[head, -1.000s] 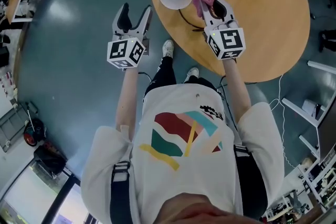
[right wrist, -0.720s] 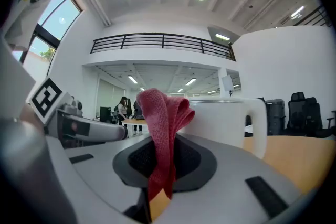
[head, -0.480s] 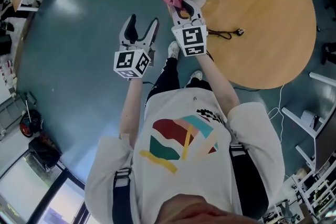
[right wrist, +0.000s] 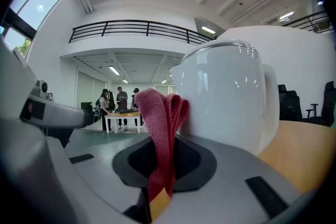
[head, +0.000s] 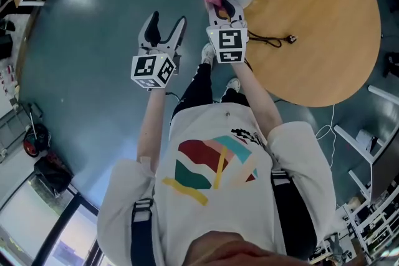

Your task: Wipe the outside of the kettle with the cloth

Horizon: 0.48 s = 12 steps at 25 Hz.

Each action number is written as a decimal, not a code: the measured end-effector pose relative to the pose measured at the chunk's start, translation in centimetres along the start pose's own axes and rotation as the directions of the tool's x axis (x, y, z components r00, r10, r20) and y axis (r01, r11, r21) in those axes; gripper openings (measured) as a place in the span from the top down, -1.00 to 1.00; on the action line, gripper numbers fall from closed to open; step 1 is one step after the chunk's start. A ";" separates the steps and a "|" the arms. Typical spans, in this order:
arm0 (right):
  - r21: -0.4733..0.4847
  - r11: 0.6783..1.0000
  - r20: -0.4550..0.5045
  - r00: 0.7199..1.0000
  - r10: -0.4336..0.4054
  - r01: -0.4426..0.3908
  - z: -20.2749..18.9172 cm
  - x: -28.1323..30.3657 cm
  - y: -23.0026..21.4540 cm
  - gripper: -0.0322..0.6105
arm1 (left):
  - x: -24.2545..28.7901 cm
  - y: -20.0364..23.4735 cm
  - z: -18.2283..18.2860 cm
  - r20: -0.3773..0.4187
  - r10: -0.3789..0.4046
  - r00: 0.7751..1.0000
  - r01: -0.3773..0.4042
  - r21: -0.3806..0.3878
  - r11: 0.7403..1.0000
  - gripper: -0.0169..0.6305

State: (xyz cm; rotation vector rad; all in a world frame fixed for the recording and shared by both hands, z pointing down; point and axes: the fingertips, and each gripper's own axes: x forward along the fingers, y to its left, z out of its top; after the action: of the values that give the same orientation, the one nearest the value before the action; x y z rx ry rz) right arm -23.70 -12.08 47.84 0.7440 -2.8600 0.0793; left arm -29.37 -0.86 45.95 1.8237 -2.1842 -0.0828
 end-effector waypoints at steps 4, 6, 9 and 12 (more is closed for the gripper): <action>-0.015 1.000 0.004 1.000 -0.014 0.014 0.2 -1.6 -1.0 0.76 | 0.6 -1.2 -0.1 -0.006 -0.025 1.000 0.025 -0.005 1.000 -0.23; -0.023 1.000 0.008 1.000 -0.020 0.020 0.0 -2.6 -1.9 0.76 | 1.1 -2.2 -0.4 -0.011 -0.046 0.999 0.046 -0.004 0.999 -0.23; -0.031 0.999 0.011 1.000 -0.024 0.024 -0.1 -4.2 -3.2 0.76 | 1.8 -3.9 -0.7 -0.017 -0.078 0.997 0.078 -0.003 0.997 -0.23; -0.044 0.998 0.012 0.999 -0.036 0.036 -0.3 -5.8 -4.8 0.76 | 2.3 -5.5 -0.8 -0.016 -0.104 0.994 0.104 -0.002 0.995 -0.23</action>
State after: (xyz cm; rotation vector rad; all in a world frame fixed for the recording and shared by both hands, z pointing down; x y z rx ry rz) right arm -16.34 -13.50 47.09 0.7894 -2.8475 0.0073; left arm -24.23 -4.01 45.88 1.9301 -2.0779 -0.0909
